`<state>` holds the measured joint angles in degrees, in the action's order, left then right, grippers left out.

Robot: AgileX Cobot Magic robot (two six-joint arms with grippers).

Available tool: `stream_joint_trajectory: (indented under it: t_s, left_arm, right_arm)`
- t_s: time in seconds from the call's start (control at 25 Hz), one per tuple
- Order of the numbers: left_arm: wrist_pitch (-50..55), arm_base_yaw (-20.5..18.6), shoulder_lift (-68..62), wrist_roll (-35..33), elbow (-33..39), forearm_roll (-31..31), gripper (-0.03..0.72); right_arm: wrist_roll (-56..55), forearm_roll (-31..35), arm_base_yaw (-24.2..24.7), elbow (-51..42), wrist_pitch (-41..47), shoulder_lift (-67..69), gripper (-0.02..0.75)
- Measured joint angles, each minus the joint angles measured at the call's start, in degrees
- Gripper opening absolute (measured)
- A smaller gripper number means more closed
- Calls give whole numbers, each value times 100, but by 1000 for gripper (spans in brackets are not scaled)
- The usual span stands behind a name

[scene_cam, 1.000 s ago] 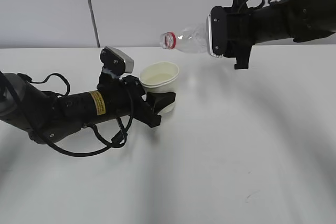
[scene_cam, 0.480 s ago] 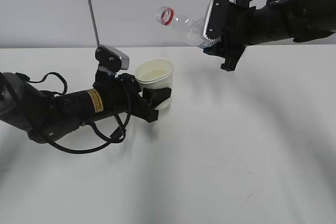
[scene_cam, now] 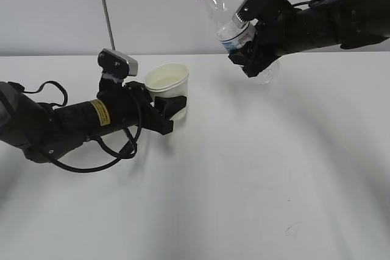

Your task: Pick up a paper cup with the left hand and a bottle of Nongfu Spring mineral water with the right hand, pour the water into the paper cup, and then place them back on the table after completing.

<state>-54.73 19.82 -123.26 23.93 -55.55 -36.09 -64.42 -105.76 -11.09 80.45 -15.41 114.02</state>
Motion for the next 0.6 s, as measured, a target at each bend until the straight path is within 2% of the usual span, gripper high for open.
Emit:
stream_joint_trajectory:
  t_s: [0.36, 0.6]
  left_arm:
    - [0, -361, 0, 0, 0, -6, 375]
    - [0, -608, 0, -6, 0, 0, 375]
  right_arm:
    - [-728, 29, 0, 0, -97, 0, 449]
    - [-753, 423, 0, 0, -97, 0, 449]
